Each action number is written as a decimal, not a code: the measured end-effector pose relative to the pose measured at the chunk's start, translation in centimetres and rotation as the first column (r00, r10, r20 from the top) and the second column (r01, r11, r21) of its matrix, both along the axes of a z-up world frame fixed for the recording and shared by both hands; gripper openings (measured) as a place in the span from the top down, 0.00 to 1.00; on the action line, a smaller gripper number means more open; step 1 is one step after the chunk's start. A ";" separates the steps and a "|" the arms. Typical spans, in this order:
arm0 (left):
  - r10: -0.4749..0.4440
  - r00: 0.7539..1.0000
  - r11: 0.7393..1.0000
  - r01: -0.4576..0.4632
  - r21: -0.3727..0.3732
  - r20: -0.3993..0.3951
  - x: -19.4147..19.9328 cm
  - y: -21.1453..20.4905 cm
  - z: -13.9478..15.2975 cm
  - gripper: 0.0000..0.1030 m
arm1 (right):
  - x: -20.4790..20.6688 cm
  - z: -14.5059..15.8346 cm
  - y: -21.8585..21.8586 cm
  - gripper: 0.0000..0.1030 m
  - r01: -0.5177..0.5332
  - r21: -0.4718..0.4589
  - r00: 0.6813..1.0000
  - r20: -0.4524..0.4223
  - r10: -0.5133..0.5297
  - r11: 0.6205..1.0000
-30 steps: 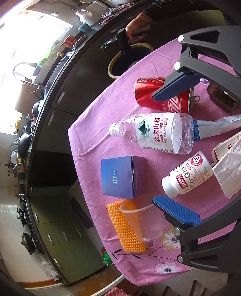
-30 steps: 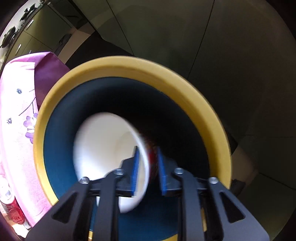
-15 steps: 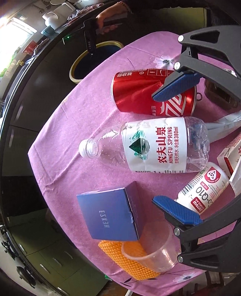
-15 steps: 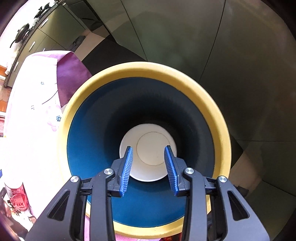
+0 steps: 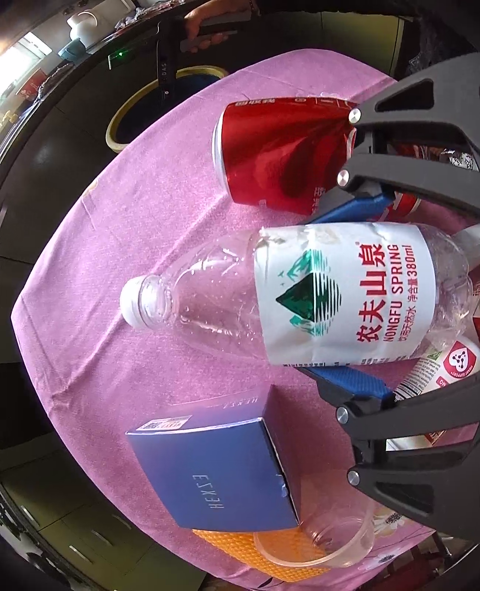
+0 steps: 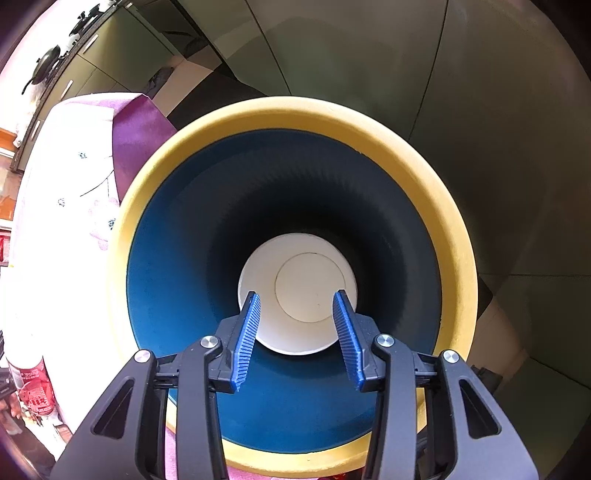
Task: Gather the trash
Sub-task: 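Grasp the clear water bottle with the left gripper, then carry the water bottle over the bin and open the left gripper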
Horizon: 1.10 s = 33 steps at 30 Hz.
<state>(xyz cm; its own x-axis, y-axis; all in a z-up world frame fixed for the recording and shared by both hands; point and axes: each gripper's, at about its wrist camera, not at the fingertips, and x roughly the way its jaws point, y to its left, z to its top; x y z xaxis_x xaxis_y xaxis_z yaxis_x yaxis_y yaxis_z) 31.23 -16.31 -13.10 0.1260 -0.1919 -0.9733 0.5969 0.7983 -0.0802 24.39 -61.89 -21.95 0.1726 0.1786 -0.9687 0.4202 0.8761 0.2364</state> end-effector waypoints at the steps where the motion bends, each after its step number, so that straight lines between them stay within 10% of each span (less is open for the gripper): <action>1: -0.004 1.000 1.000 0.004 0.004 0.016 -0.1 -0.1 0.1 0.39 | 0.0 -0.2 -0.1 0.60 0.000 0.003 1.000 -0.003 0.000 1.000; 20: -0.030 0.984 0.998 0.040 -0.056 0.178 -3.2 -0.5 7.6 0.40 | 1.2 1.9 1.0 0.60 -0.016 0.045 0.996 0.089 0.012 0.999; 33: -0.343 0.931 0.933 0.353 -0.071 0.125 -8.9 -16.1 8.9 0.40 | -6.5 9.4 -0.3 0.59 -0.008 0.079 0.946 0.324 -0.019 0.997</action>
